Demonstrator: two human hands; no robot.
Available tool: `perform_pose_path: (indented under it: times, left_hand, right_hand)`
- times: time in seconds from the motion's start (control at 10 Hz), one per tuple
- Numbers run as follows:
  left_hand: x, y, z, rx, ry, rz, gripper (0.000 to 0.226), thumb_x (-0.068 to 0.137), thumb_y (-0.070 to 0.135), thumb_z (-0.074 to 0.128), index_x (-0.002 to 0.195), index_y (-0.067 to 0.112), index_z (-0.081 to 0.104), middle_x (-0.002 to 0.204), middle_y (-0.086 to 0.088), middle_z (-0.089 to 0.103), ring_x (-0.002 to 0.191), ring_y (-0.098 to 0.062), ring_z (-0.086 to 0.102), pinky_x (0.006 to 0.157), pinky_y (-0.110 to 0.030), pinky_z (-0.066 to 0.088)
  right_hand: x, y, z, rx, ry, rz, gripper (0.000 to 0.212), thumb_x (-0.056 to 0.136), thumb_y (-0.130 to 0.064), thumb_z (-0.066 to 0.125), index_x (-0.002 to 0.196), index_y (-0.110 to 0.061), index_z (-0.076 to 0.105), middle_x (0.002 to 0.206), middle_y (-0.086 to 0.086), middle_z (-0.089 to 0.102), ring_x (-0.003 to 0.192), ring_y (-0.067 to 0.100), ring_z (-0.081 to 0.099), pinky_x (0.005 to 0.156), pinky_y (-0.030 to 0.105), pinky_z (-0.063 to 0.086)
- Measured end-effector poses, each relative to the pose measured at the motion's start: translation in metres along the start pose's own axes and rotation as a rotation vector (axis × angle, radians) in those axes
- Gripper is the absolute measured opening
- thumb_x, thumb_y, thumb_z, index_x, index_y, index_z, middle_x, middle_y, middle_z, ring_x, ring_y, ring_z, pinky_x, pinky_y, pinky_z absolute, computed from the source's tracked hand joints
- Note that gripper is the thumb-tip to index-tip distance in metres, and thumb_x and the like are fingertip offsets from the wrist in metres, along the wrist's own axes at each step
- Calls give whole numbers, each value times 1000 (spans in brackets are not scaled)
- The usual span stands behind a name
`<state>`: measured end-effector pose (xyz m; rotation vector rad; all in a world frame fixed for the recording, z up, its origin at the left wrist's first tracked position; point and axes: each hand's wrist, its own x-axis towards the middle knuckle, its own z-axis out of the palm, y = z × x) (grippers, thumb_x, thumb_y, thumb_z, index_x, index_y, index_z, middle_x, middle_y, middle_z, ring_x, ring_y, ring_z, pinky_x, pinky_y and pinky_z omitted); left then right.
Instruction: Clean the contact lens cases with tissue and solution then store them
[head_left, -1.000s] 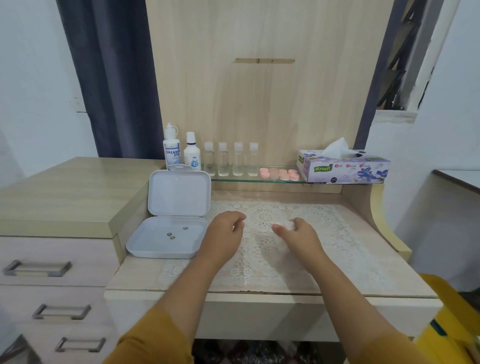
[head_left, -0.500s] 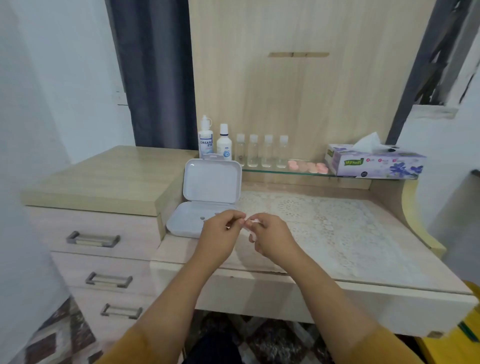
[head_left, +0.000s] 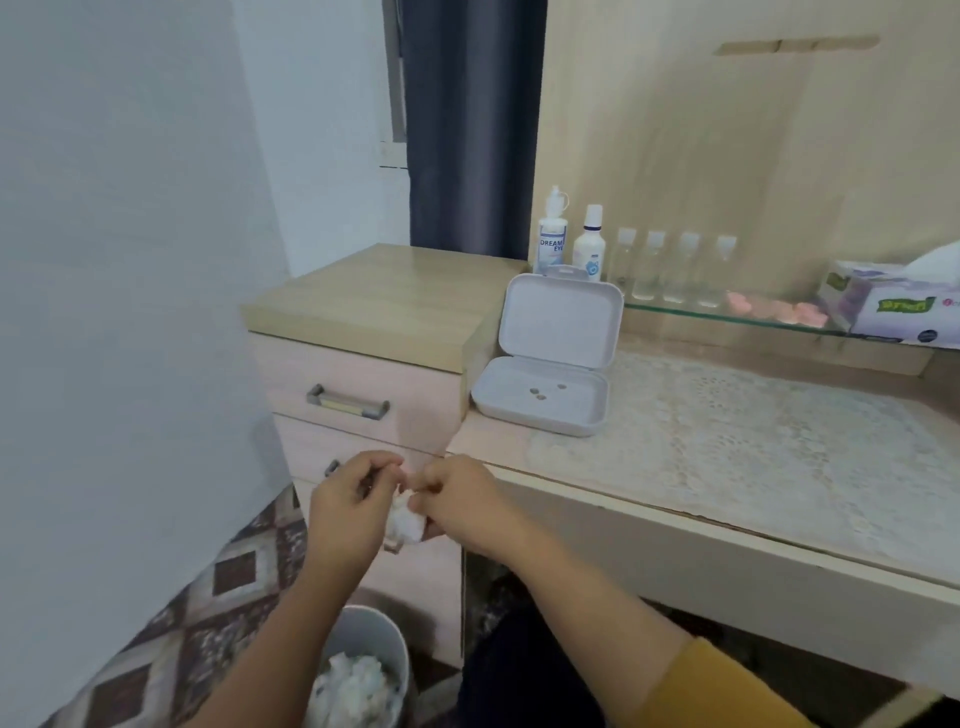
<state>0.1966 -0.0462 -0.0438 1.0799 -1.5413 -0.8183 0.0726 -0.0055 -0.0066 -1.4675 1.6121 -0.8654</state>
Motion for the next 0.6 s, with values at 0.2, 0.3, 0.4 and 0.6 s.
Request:
perform_pose_path:
  times: [0.2, 0.3, 0.4, 0.6]
  left_hand:
    - [5, -89, -39, 243, -63, -274, 21, 86, 6, 60, 76, 24, 67, 78, 1, 67, 78, -21, 62, 75, -38, 53]
    - [4, -125, -50, 392, -176, -377, 11, 87, 8, 59, 84, 12, 68, 84, -5, 68, 80, -21, 61, 69, -30, 46]
    - [-1, -144, -58, 409, -167, -442, 12, 87, 7, 57, 81, 15, 63, 81, -4, 65, 72, -16, 57, 59, -27, 40]
    - [-3, -173, -61, 470, -171, -529, 17, 85, 10, 58, 75, 23, 62, 82, 1, 65, 79, -17, 60, 71, -32, 46]
  right_hand:
    - [28, 27, 68, -141, 23, 126, 21, 85, -10, 63, 69, -24, 62, 81, 0, 65, 83, 20, 67, 83, 36, 57]
    - [42, 43, 94, -249, -14, 152, 15, 86, -10, 59, 94, -14, 71, 102, 6, 67, 95, 20, 64, 84, 24, 49]
    - [57, 60, 117, -268, -64, 216, 28, 90, -9, 52, 113, -8, 68, 121, 11, 63, 112, 25, 60, 91, 25, 46]
    - [66, 86, 133, -366, -150, 319, 13, 91, -11, 49, 97, -12, 61, 88, 5, 51, 89, 24, 53, 86, 32, 46]
